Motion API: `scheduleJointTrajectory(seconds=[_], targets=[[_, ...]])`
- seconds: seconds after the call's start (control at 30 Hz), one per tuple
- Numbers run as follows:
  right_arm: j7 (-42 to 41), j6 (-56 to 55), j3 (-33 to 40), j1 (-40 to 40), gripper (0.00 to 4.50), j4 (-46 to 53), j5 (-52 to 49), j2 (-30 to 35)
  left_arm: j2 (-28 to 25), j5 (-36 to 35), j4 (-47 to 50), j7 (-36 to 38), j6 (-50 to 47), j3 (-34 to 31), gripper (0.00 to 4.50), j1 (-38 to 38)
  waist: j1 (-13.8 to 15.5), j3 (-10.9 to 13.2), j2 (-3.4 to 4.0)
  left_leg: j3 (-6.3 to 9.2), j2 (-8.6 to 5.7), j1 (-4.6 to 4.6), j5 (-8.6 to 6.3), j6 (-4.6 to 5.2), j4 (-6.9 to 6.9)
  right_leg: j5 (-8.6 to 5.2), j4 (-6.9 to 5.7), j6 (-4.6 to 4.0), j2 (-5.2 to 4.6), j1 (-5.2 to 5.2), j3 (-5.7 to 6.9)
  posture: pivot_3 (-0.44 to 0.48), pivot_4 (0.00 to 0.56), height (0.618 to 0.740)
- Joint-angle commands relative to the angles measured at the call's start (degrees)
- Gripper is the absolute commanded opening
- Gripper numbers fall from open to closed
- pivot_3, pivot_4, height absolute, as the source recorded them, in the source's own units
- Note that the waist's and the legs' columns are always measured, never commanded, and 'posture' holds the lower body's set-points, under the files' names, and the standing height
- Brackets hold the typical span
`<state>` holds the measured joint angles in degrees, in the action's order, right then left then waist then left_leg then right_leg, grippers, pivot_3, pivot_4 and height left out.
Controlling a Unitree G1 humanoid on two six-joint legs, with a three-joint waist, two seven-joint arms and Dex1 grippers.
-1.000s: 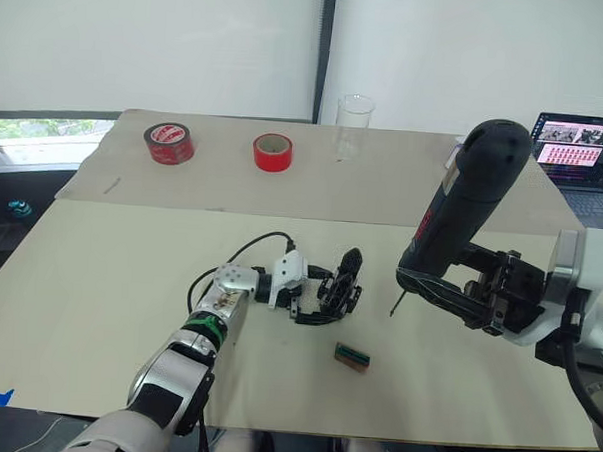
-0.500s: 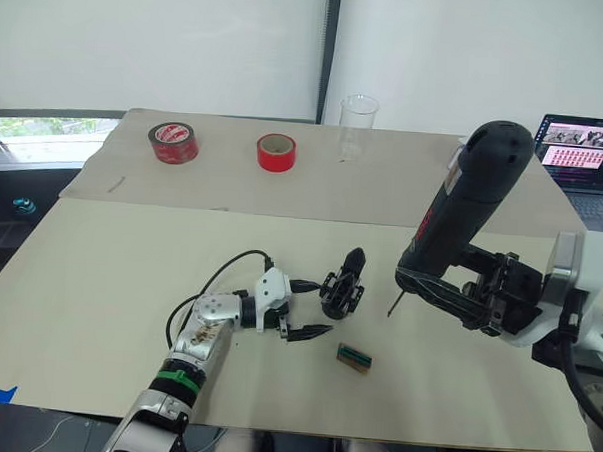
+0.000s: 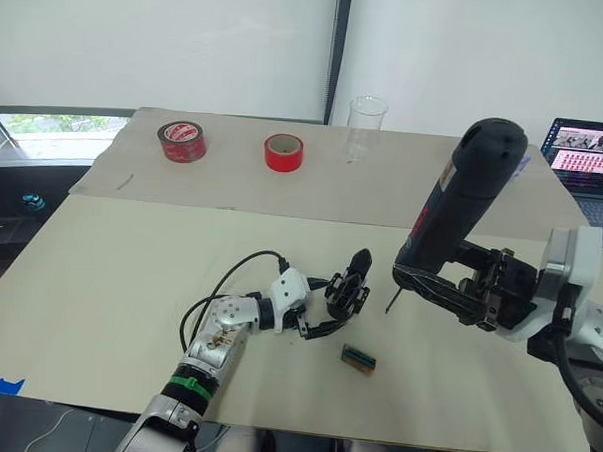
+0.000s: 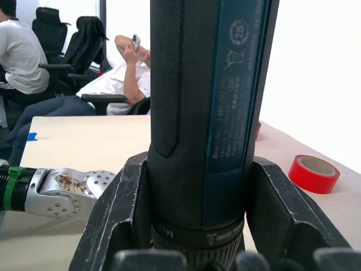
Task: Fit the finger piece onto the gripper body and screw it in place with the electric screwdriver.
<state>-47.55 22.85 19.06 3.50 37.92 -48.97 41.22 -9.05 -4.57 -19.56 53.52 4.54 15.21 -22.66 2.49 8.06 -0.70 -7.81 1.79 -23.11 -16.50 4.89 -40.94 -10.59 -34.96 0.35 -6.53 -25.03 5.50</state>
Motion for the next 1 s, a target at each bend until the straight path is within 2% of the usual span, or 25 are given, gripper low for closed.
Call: scheduleJointTrajectory(seconds=[0.03,0.33,0.43,0.53,0.57,0.83,1.0], targets=[[-0.09,-2.13,1.4,0.84,1.91,1.43,-0.5,-0.21,0.57,0.8,-0.48,-0.29,-0.75,1.82,4.47,-0.25,-0.02,0.0,0.0,0.0,0.0,0.0,0.0,0.0,0.0,0.0,0.0,0.0,0.0,0.0,0.0,0.0,0.15,0.74],[-0.19,-2.38,1.44,-0.03,1.91,1.8,-0.1,-0.69,1.03,1.47,-0.32,-2.65,-2.41,2.88,4.47,0.45,0.02,0.0,0.0,0.0,0.0,0.0,-0.01,0.01,0.0,0.0,0.0,0.01,0.0,0.01,0.0,0.0,0.15,0.74],[-0.44,-2.5,1.7,-0.43,1.91,1.82,-0.09,-0.75,0.77,1.2,-1.37,-1.9,-2.17,2.97,3.7,-0.23,0.05,0.0,0.0,0.01,0.0,0.0,-0.01,0.01,0.0,0.0,0.01,0.01,-0.01,0.01,0.0,0.0,0.15,0.74],[-0.65,-2.58,1.74,-0.64,1.91,1.78,-0.1,-0.8,0.14,0.74,-3.32,0.76,-0.66,3.2,2.37,-1.73,0.11,0.0,0.0,0.01,-0.01,0.0,-0.01,0.01,-0.01,-0.01,0.01,0.01,-0.01,0.02,0.01,0.0,0.15,0.74],[-0.67,-2.57,1.75,-0.66,1.91,1.81,-0.17,-0.8,-0.29,0.77,-4.3,1.7,0.14,3.21,2.27,-2.48,0.13,0.0,0.0,0.01,-0.01,0.0,-0.01,0.01,-0.01,-0.01,0.01,0.01,0.0,0.01,0.01,0.0,0.15,0.74],[-0.97,-2.16,1.89,-0.44,1.91,1.66,-0.68,-0.67,-2.94,0.36,-13.1,9.52,4.46,2.74,2.27,-8.57,-0.15,0.0,0.0,0.0,0.0,-0.03,-0.01,0.01,-0.01,0.0,0.01,0.0,0.02,-0.02,0.05,0.0,0.15,0.74],[-0.55,-1.91,1.8,-0.1,1.91,1.84,-0.77,-0.59,-2.68,-0.37,-13.95,10.81,2.9,2.29,2.27,-8.93,-0.41,0.0,0.0,0.0,0.01,-0.02,-0.01,0.01,0.01,0.0,0.0,0.0,0.04,-0.03,0.06,0.0,0.15,0.74]])
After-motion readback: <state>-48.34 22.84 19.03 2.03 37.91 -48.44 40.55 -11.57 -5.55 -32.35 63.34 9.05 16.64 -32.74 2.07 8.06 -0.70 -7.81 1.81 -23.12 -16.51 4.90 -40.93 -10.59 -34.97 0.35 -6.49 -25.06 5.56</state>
